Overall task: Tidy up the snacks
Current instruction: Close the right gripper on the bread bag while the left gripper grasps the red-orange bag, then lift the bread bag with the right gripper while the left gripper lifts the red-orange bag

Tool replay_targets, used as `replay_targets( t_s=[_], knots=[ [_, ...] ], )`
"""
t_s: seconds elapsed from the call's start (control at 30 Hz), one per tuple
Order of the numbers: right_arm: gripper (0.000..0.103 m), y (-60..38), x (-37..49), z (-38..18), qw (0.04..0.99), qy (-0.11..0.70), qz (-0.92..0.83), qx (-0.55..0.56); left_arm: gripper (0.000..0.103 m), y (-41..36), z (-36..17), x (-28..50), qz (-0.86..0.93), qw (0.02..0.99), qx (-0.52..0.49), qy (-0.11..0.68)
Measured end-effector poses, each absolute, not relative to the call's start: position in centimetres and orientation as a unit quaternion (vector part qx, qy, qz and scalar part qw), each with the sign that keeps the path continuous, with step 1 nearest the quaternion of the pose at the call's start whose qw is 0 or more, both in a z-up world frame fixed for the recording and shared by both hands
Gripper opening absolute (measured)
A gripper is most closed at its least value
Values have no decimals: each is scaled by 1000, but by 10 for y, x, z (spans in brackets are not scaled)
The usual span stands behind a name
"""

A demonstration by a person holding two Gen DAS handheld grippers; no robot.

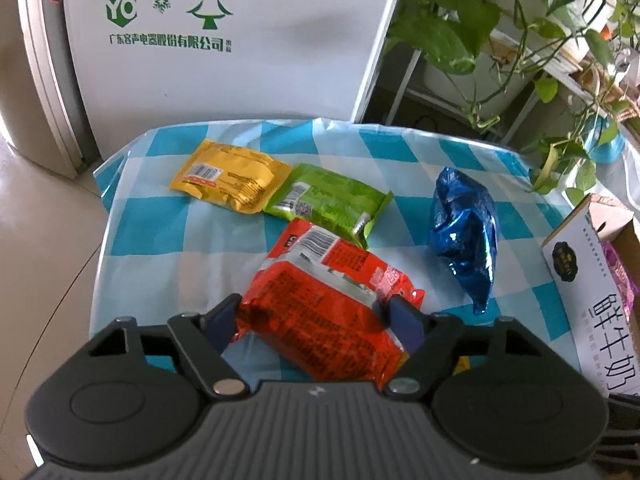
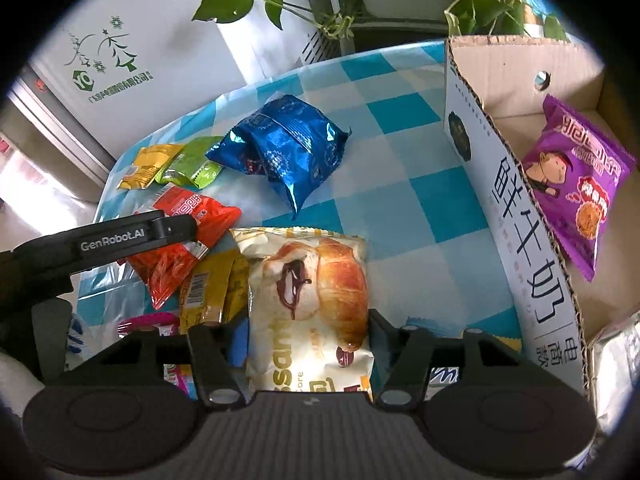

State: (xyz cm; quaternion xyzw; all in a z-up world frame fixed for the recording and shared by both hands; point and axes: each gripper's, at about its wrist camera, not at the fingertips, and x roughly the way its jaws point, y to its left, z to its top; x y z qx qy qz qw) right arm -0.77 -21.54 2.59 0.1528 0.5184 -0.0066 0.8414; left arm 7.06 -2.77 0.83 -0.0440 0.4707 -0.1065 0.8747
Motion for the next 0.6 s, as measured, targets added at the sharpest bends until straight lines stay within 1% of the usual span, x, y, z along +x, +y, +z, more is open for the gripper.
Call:
replay_targets(
  t_s=[0.17,0.27,0.37,0.4,0.43,0.5,0.53,0.57,0.6],
  knots=[
    [64,-220,-10,32,849,505,-10,158,75,-21,9,69,-109,875,-48,470],
    [64,-224,-11,33,849,503,-10,161,78,-19,11,69,-104,880,-39,462],
    [64,-224,-11,32,849,503,-13,162,92,-23,6,70,-120,877,-20,465],
    [64,-225,-11,32,848,503,-13,164,98,-26,2,70,-118,874,-15,472],
    [64,-225,-10,32,848,503,-13,165,100,-28,-1,71,-115,872,-9,476],
    [64,-224,-10,32,849,502,-12,164,100,-30,-5,70,-114,876,-4,469],
    [64,-222,-9,32,849,503,-12,164,98,-31,-4,69,-113,879,-1,463],
    [64,-222,-10,31,848,504,-12,164,96,-32,-4,68,-114,882,1,457],
    [64,-223,-10,31,847,505,-12,165,89,-33,-4,68,-118,883,1,454]
  ],
)
